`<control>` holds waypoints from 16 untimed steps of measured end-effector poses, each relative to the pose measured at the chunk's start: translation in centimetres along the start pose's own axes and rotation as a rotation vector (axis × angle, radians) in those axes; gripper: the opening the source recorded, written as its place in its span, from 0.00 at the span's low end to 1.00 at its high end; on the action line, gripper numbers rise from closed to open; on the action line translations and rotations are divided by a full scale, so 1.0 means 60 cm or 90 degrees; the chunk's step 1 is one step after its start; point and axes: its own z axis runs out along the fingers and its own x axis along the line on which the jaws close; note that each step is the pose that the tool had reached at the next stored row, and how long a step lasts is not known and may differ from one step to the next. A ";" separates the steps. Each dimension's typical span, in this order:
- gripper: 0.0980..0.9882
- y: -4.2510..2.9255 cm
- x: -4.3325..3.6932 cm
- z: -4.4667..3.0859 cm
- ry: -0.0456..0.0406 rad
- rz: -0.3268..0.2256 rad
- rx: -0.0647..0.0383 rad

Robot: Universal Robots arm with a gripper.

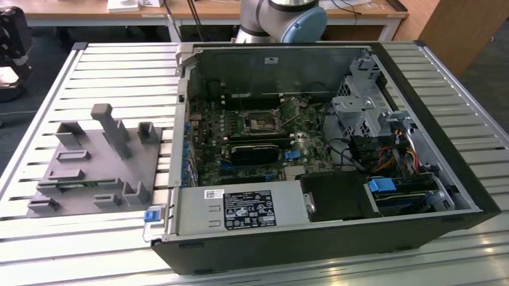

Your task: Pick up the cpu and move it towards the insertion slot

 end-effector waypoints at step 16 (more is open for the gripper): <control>0.50 0.000 -0.014 -0.005 0.0001 0.000 0.000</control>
